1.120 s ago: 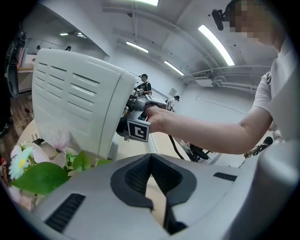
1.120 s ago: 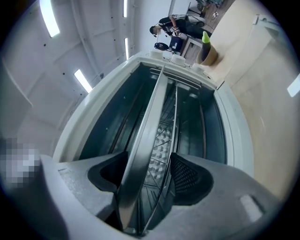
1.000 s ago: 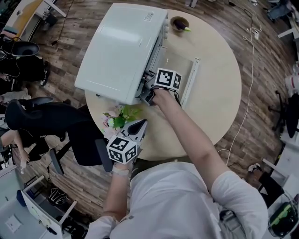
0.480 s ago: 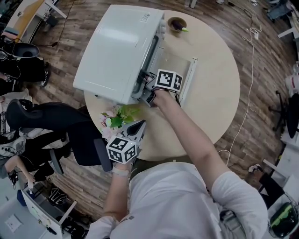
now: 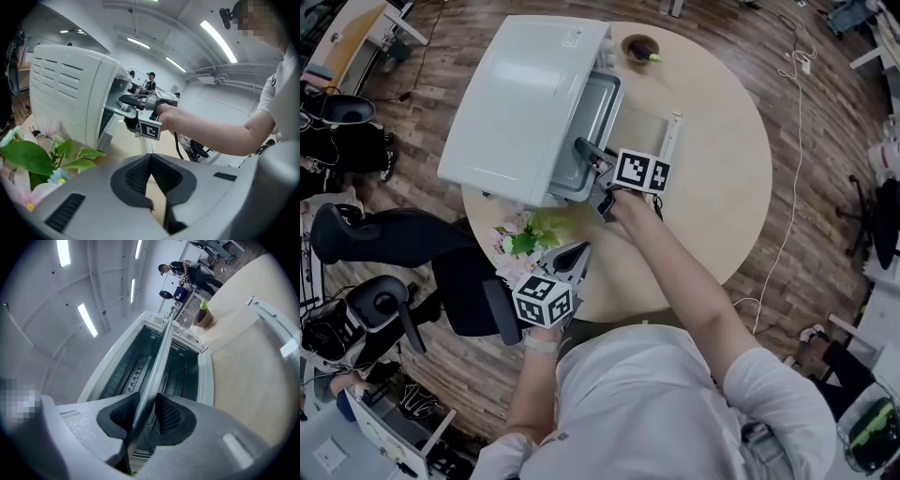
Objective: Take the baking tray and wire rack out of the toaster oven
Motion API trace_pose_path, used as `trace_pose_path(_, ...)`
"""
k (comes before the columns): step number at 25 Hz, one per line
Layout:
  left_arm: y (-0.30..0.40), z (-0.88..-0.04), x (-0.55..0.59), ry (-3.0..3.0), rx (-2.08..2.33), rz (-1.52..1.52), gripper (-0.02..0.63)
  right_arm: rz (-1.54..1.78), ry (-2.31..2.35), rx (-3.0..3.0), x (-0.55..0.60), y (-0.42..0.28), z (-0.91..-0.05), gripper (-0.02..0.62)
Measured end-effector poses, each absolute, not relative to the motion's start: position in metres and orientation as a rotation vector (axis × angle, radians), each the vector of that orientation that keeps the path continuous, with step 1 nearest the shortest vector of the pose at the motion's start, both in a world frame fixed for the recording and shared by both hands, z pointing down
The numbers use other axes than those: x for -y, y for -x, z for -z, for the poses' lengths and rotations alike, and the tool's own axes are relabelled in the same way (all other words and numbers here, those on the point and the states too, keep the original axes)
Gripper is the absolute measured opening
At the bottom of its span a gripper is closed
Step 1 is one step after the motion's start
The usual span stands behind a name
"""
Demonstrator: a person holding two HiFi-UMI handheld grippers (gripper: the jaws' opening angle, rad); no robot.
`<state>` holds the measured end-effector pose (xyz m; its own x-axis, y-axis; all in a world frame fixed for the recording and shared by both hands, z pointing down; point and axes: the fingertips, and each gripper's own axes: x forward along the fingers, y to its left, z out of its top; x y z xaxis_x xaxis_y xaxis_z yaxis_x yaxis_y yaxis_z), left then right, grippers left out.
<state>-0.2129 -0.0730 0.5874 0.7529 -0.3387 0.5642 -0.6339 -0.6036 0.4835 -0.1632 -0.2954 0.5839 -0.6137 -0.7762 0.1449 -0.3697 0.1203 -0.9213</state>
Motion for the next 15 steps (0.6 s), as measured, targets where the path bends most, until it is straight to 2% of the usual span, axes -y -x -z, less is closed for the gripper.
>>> trace_pose_path(15, 0.177, -0.583, 0.051, -2.246, 0.734, -0.545, -0.002, 1.599, 1.022, -1.742, 0.251, 0.091, -0.596, 0.037)
